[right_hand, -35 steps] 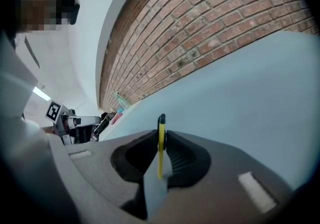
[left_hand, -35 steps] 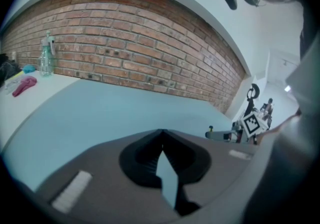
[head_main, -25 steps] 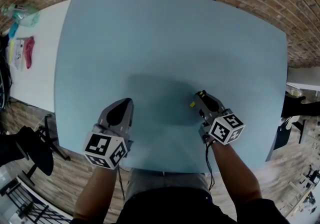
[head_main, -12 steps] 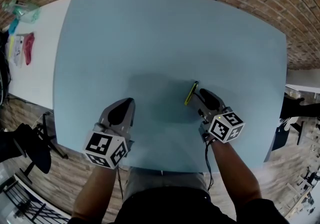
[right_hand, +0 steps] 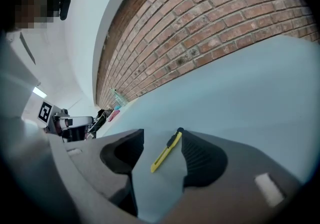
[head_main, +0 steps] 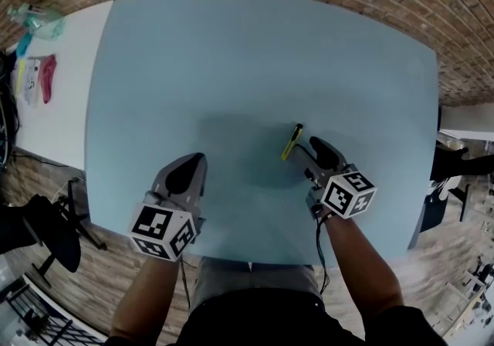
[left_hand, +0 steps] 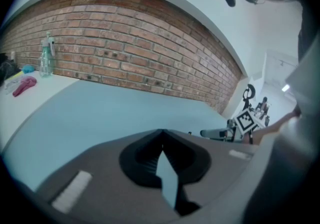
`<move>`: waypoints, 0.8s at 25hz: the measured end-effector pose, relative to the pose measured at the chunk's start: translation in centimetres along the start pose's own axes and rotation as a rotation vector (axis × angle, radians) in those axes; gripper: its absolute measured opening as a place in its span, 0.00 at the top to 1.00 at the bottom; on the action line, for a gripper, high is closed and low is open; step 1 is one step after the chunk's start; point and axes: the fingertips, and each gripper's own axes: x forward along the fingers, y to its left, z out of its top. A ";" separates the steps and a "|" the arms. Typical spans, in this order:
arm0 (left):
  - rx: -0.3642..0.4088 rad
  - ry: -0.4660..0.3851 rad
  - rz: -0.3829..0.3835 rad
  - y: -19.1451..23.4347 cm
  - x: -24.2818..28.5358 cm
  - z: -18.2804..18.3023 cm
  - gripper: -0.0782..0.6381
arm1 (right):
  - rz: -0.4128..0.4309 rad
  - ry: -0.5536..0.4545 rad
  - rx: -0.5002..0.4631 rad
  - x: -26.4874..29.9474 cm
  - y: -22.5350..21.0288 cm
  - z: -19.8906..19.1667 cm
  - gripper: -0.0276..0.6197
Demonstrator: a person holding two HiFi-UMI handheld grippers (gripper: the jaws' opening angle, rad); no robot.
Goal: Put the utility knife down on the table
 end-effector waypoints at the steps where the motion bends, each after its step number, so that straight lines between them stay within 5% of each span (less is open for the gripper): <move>1: 0.003 -0.002 -0.002 -0.1 -0.1 0.1 0.89 | -0.001 -0.006 0.001 -0.1 0.1 0.1 0.59; 12: 0.035 -0.033 -0.036 -0.7 -2.1 1.0 0.89 | -0.078 -0.183 -0.044 -4.4 2.1 3.6 0.59; 20: 0.118 -0.068 -0.077 -1.7 -4.2 3.3 0.89 | -0.148 -0.343 -0.117 -10.6 4.4 6.9 0.77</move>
